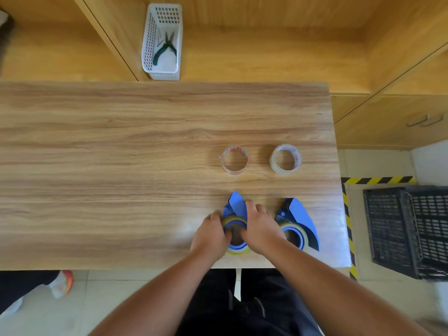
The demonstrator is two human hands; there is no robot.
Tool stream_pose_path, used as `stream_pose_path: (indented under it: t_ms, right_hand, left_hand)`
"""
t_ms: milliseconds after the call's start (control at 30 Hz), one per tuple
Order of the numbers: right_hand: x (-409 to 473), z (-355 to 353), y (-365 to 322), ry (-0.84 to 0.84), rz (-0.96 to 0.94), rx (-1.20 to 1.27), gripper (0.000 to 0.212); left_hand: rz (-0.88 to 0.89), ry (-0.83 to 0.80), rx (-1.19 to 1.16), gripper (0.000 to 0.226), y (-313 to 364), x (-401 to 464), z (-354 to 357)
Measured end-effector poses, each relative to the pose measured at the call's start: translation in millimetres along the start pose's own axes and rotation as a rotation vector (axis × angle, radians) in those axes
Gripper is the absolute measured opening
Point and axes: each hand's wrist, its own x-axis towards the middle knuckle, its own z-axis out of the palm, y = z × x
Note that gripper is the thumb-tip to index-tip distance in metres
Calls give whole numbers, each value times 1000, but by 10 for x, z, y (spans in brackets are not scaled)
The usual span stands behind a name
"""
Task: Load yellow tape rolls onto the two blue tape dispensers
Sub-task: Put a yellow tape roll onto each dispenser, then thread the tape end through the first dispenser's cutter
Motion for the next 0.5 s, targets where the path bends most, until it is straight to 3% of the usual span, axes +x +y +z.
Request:
stream_pose_path:
  t_ms: [200, 500]
  right_hand:
    - [-41, -124, -12, 27, -38, 236, 71]
    - [-401, -551, -32, 23, -200, 756, 76]
  left_hand:
    - [39, 27, 31, 32, 34, -104, -228]
    - [166, 244, -29, 36, 353, -527, -681]
